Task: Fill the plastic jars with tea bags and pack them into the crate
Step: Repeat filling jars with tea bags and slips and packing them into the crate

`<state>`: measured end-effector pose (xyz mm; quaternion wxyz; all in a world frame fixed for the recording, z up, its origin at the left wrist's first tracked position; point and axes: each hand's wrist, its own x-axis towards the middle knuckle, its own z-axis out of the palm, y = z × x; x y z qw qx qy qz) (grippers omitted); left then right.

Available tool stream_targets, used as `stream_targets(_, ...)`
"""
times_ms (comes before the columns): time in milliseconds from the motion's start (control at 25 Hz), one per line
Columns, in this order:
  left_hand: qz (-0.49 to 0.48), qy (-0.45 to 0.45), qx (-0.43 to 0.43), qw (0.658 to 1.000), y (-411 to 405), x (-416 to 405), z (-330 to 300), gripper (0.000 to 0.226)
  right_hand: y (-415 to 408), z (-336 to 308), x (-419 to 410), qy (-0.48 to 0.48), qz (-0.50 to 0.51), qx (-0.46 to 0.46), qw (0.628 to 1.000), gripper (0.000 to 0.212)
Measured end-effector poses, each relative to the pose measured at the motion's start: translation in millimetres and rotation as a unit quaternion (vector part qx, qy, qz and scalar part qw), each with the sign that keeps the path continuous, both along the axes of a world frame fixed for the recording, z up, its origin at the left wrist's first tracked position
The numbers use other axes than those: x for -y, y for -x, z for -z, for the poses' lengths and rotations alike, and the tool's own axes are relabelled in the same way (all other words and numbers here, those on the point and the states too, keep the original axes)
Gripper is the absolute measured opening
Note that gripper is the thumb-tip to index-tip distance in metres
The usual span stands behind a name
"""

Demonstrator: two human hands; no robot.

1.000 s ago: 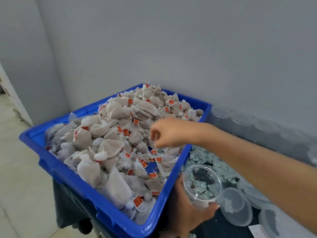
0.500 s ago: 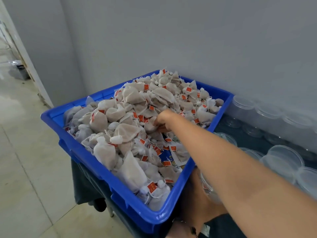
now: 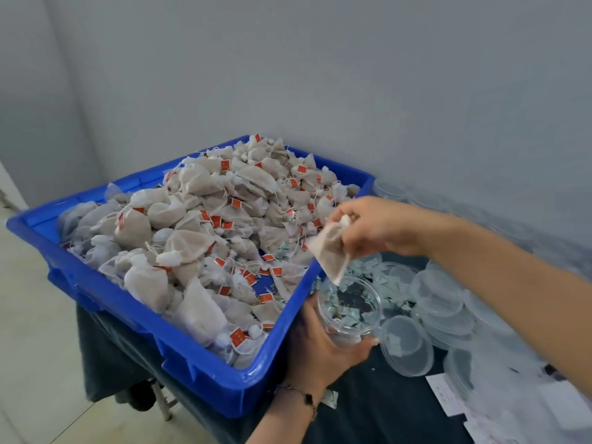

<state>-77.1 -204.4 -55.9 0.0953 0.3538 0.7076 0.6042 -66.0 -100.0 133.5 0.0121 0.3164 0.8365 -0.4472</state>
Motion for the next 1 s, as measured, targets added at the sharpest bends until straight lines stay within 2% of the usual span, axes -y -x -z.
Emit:
stream_targets(120,0.006,-0.014,-0.026,1.0,2.0,3.3,22.2,0.103,-20.7,-3.5,9.2,-0.118,-0.098,0.133,0.979,0.026)
stream_targets(200,0.003,0.007,-0.021,1.0,2.6,-5.1,13.3,0.099,-17.7,-4.6,15.8,-0.122,-0.141,0.2,0.962,0.025)
stream_targets(240,0.013,-0.012,-0.017,1.0,2.5,-4.0,16.5,0.097,-9.2,-4.9,18.4,-0.133,-0.154,0.191,0.96,0.024)
stream_targets(360,0.04,-0.056,-0.026,0.997,4.8,-1.0,22.2,0.095,39.3,7.4,16.9,-0.247,-0.141,0.078,0.955,0.021)
stream_targets(440,0.034,-0.039,-0.03,0.998,6.3,-2.7,22.4,0.1,76.1,30.0,16.5,-0.323,-0.156,0.105,0.928,0.019)
stream_targets(560,0.038,0.008,-0.036,0.999,5.1,-0.9,27.0,0.109,103.9,70.2,7.3,-0.396,-0.182,0.27,0.859,0.006)
stream_targets(640,0.045,0.005,-0.035,0.998,5.5,0.8,26.5,0.106,111.2,86.0,-1.4,-0.416,-0.193,0.383,0.802,0.025)
stream_targets(680,0.043,0.001,-0.036,0.998,5.4,0.0,27.0,0.106,112.9,89.6,-4.8,-0.415,-0.196,0.407,0.79,0.029)
stream_targets(720,0.039,0.002,-0.044,0.998,5.4,-0.4,27.3,0.106,115.0,89.9,-6.9,-0.414,-0.197,0.412,0.787,0.029)
stream_targets(760,0.035,0.001,-0.054,0.998,5.7,0.4,26.4,0.106,118.9,90.9,-11.6,-0.407,-0.188,0.395,0.802,0.028)
stream_targets(840,0.033,0.004,-0.057,0.998,7.0,1.4,26.5,0.108,127.6,85.8,-20.8,-0.395,-0.147,0.306,0.854,0.02)
stream_targets(920,0.027,0.012,-0.064,0.998,8.4,1.2,24.3,0.11,135.3,80.2,-31.6,-0.393,-0.1,0.215,0.889,0.008)
stream_targets(1000,0.031,0.008,-0.052,0.998,9.1,1.4,24.9,0.112,139.2,80.9,-37.3,-0.393,-0.111,0.196,0.891,0.029)
